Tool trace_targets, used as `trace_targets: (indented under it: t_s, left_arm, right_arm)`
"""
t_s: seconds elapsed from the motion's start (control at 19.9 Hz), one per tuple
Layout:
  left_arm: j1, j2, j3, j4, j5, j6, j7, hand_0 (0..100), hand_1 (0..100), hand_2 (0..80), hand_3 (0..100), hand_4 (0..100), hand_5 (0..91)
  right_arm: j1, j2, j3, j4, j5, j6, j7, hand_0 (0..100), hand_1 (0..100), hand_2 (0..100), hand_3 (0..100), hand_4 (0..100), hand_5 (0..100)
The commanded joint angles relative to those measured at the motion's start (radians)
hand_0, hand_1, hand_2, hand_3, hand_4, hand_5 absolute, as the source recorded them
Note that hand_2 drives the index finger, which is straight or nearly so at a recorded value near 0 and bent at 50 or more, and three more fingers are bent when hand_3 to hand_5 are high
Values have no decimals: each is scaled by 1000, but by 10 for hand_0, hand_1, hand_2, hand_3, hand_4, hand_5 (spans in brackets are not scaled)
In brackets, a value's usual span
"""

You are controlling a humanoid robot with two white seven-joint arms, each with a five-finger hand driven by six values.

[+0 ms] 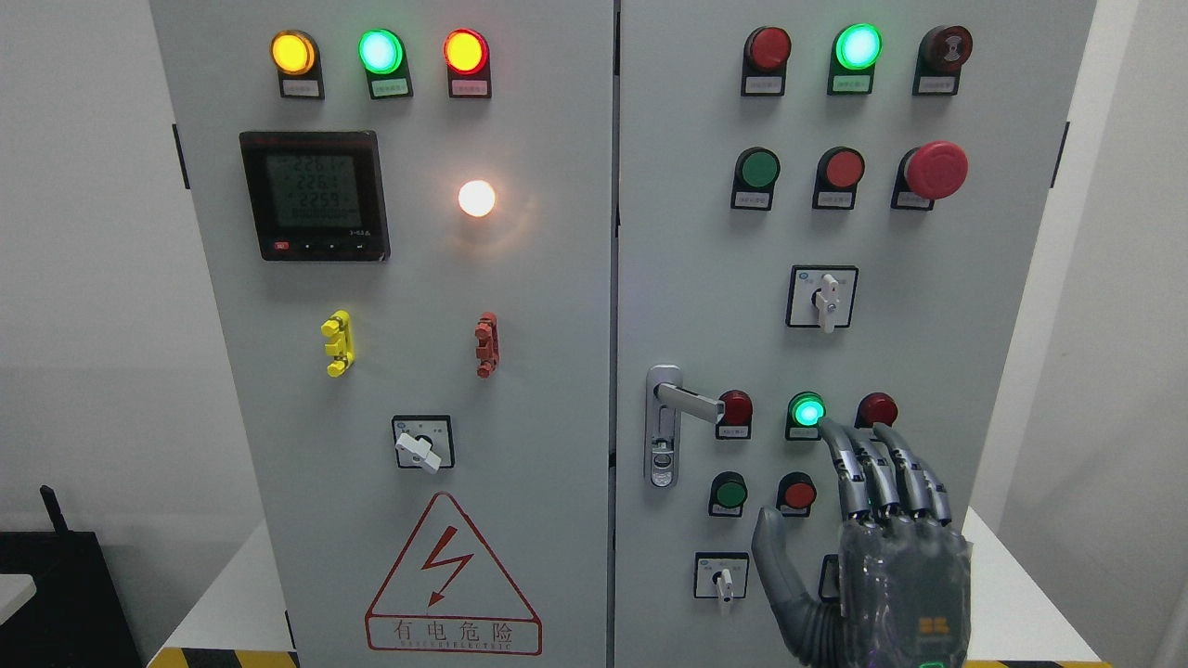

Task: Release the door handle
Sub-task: 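Open the right hand fingers and pull it away from the handle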

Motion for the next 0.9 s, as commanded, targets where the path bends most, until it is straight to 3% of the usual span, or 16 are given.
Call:
trace_targets:
  t_s: [0.0, 0.85]
  left_arm:
    - [-17, 0, 30, 25, -29, 1, 2, 120, 389, 0, 0, 0, 0]
    - [-17, 0, 30, 23, -29, 1, 2, 120, 389, 0, 0, 0, 0]
  right_arm:
    - [-1, -1, -37, -23, -25, -15, 14, 540, 196, 0, 0, 0, 0]
    - [5, -1, -37, -23, -44, -29, 11, 512, 208, 0, 0, 0, 0]
